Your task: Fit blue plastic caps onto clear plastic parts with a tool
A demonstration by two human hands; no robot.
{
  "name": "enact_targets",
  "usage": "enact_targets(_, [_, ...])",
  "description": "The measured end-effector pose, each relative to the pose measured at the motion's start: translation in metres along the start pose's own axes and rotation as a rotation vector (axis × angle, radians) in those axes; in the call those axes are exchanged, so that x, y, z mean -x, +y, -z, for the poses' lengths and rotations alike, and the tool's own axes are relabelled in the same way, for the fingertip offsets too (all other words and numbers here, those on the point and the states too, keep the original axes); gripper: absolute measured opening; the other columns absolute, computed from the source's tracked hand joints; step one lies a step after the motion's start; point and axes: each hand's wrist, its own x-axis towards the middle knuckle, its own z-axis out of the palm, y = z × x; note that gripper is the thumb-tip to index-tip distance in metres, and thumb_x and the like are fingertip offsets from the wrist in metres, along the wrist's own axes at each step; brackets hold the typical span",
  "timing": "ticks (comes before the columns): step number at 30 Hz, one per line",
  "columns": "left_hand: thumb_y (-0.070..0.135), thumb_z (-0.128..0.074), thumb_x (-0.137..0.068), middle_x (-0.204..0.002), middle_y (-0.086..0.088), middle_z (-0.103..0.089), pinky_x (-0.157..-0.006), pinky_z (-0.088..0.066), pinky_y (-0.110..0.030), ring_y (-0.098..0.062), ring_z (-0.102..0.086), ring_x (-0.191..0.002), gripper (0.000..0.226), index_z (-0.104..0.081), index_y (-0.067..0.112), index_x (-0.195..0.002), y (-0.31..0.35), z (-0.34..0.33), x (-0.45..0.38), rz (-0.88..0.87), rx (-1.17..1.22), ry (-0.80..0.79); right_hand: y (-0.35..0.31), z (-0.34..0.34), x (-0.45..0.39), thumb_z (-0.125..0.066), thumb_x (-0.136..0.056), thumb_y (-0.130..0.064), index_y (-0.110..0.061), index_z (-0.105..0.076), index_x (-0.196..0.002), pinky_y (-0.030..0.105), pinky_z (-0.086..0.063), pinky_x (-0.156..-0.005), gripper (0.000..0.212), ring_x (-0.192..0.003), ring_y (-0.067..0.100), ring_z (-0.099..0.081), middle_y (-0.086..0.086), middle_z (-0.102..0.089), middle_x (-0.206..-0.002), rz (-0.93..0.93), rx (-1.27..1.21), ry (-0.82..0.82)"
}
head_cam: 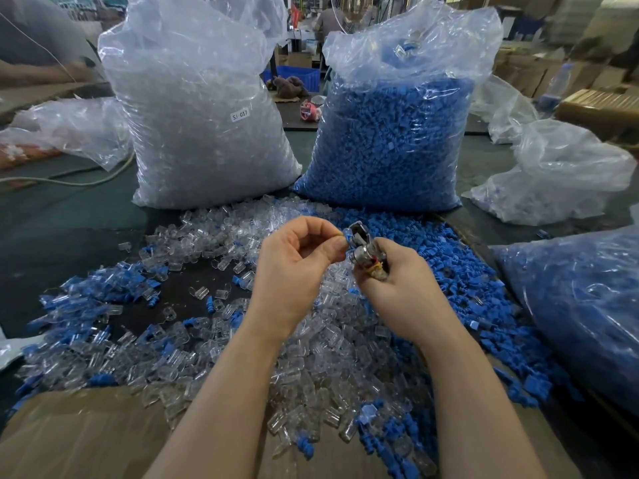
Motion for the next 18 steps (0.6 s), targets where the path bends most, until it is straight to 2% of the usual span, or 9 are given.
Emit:
enact_targets(5, [-0.001,-0.069,-0.086,-0.074,0.004,-0.068,-0.070,-0.053,-0.017,-0.006,-0.065,-0.071,0.013,-0.067,0.012,-0.083,-0.001,0.000,0.000,0.012,-0.001,-0.004,0.001,-0.002,0.001,-0.061,-0.084,-0.012,-0.020,-0.054,-0.077,0.031,-0.035,-0.050,0.013,-0.053,0.010,-0.045,-0.004,-0.055,-0.062,0.011,0.025,0.013])
enact_targets(8, [-0.001,-0.069,-0.087,-0.073,0.005,-0.068,-0.070,-0.053,-0.017,-0.005,-0.065,-0.070,0.012,-0.068,0.011,-0.084,-0.002,0.000,0.000,0.022,-0.009,-0.004,0.001,-0.002,0.000,-0.060,-0.083,-0.013,-0.019,-0.057,-0.081,0.036,-0.039,-0.051,0.007,-0.056,0.015,-0.050,-0.001,-0.059,-0.065,0.000,0.031,0.004])
enact_targets(12, [0.005,-0.068,-0.088,-0.076,0.001,-0.072,-0.069,-0.054,-0.017,-0.008,-0.068,-0.072,0.005,-0.069,0.009,-0.087,-0.004,0.002,-0.002,0.134,0.044,0.020,0.002,-0.004,0.000,-0.058,-0.082,-0.019,-0.022,-0.053,-0.079,0.031,-0.034,-0.051,0.007,-0.055,0.012,-0.048,-0.005,-0.055,-0.063,-0.005,0.061,0.033])
enact_targets(14, [0.008,-0.067,-0.087,-0.081,-0.003,-0.075,-0.069,-0.057,-0.020,-0.012,-0.071,-0.074,0.005,-0.068,0.008,-0.092,-0.006,0.005,-0.004,0.265,0.216,0.131,0.002,-0.004,0.000,-0.058,-0.080,-0.023,-0.025,-0.046,-0.074,0.031,-0.030,-0.051,0.013,-0.056,0.015,-0.048,-0.005,-0.053,-0.062,-0.016,0.136,0.064])
enact_targets(18, [0.008,-0.068,-0.086,-0.087,-0.010,-0.076,-0.064,-0.059,-0.021,-0.014,-0.074,-0.074,0.014,-0.068,0.004,-0.099,-0.008,0.030,-0.009,0.461,0.728,0.600,0.003,-0.004,-0.001,-0.061,-0.083,-0.025,-0.027,-0.041,-0.070,0.029,-0.026,-0.049,0.025,-0.054,0.012,-0.046,-0.007,-0.051,-0.059,-0.066,0.208,0.087])
